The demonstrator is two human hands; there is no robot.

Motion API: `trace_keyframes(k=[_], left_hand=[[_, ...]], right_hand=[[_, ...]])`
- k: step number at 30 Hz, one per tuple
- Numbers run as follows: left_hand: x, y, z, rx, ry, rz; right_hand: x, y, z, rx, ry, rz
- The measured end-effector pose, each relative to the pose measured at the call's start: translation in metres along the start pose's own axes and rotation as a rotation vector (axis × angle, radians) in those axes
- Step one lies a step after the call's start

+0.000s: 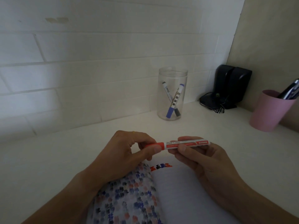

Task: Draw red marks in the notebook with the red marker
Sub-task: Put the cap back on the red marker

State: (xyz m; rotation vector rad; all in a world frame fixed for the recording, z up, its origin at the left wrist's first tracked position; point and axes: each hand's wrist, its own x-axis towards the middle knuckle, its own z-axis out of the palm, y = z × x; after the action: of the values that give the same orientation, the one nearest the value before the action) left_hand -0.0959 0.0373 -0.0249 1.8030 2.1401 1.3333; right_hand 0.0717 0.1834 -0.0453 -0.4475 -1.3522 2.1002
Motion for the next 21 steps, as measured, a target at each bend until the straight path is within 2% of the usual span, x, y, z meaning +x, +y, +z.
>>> trace_keyframes(k=[5,12,15,18,21], left_hand=[[-0.001,0.004,0.005,0.035,-0.048,0.019],[0.0,-0.006,0.005,0.154,0.006,0.059],[0.0,-0.004,0.007,0.15,0.004,0.048],[0.0,-0.006,0.006,0.138,-0.002,0.022],[-0.001,-0.014,0.004,0.151,0.028,-0.017]], right_hand=[[-0.002,0.0,0.0,-0.019,0.0,0.007],[-0.002,-0.001,0.0,-0.018,-0.058,0.032],[0.0,-0.004,0.001,0.024,0.019,0.052],[0.008,-0.012,0.005,-0.113,0.163,-0.019],[0.02,-0.029,0.016,-0.332,0.191,-0.144]])
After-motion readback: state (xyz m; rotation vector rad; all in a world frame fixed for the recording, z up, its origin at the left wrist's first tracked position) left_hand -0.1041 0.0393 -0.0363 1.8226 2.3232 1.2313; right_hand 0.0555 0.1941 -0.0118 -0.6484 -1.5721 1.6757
